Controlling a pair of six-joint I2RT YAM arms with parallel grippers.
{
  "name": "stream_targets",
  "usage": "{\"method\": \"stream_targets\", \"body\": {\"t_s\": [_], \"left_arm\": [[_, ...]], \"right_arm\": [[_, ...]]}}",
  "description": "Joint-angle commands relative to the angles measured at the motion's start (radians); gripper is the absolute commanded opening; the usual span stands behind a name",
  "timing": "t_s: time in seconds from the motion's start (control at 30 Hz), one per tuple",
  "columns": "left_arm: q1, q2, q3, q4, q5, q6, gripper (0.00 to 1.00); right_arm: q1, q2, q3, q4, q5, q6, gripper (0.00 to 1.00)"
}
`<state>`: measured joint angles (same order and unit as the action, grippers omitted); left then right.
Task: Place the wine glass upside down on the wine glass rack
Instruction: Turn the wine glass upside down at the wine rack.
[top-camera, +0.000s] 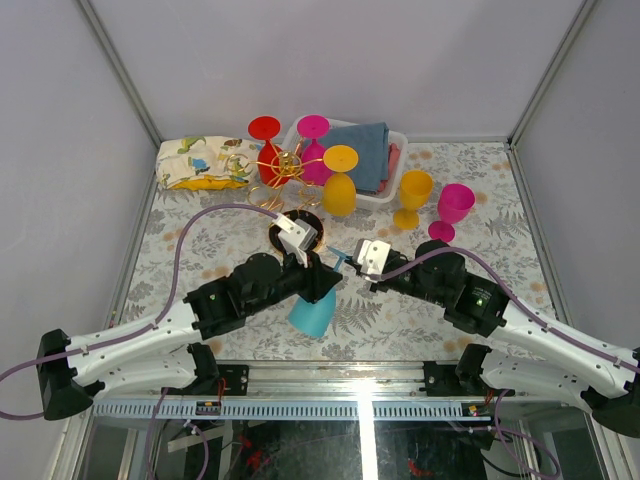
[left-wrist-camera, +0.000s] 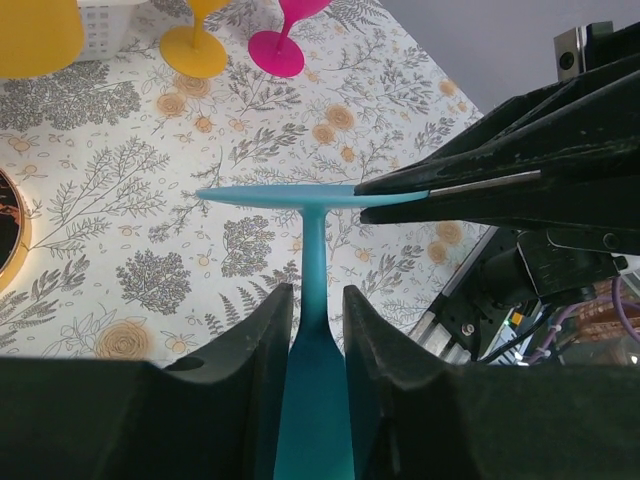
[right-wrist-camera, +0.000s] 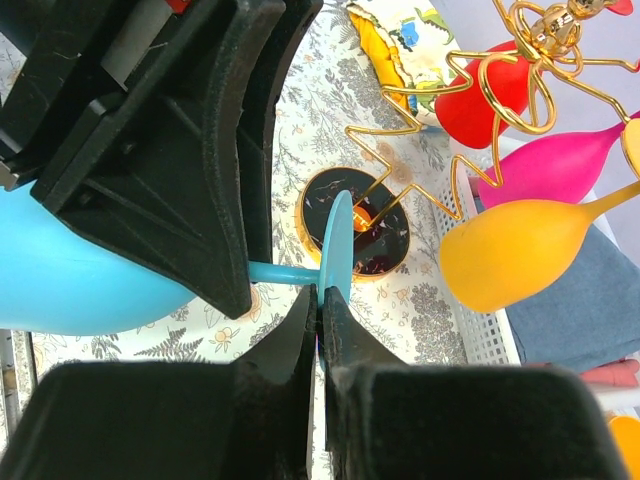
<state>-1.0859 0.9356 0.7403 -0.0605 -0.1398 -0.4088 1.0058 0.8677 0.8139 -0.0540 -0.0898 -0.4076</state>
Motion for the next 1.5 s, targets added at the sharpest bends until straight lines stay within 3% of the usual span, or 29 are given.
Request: {"method": "stream_targets", "body": {"t_s": [0.0, 0.23, 0.57, 0.67, 0.8, 0.97, 1.1, 1.47], "left_arm": [[0.001, -0.022, -0.001, 0.019, -0.016, 0.008, 0.22], [0.0, -0.036, -0.002, 0.007, -0.022, 0.013, 0.01], [0.001, -0.067, -0.03, 0.044, 0.013, 0.048, 0.0], [0.0, -0.088, -0.046, 0.075, 0.032, 0.074, 0.0], [0.0, -0.16, -0.11, 0.17, 0.073, 0.116, 0.0], [0.0, -0.187, -0.118, 0.165, 0.059, 0.17, 0.0], [0.0, -0.181, -0.125, 0.173, 0.035, 0.195, 0.0], [0.0, -0.19, -0.125, 0.201, 0.013, 0.201, 0.0]], "right_arm": [[-0.001, -0.013, 0.01, 0.076, 0.016, 0.003, 0.0], [-0.001, -0.011, 0.012, 0.067, 0.012, 0.004, 0.0], [0.0, 0.0, 0.018, 0.046, 0.01, 0.012, 0.02], [0.0, 0.004, 0.02, 0.039, 0.009, 0.014, 0.12], [0.0, 0.0, 0.019, 0.043, 0.003, 0.02, 0.38], [0.0, -0.028, 0.005, 0.054, -0.022, 0.047, 0.62], [0.0, -0.064, -0.024, 0.058, -0.051, 0.088, 0.67], [-0.001, -0.207, -0.187, 0.06, 0.044, 0.241, 0.7]]}}
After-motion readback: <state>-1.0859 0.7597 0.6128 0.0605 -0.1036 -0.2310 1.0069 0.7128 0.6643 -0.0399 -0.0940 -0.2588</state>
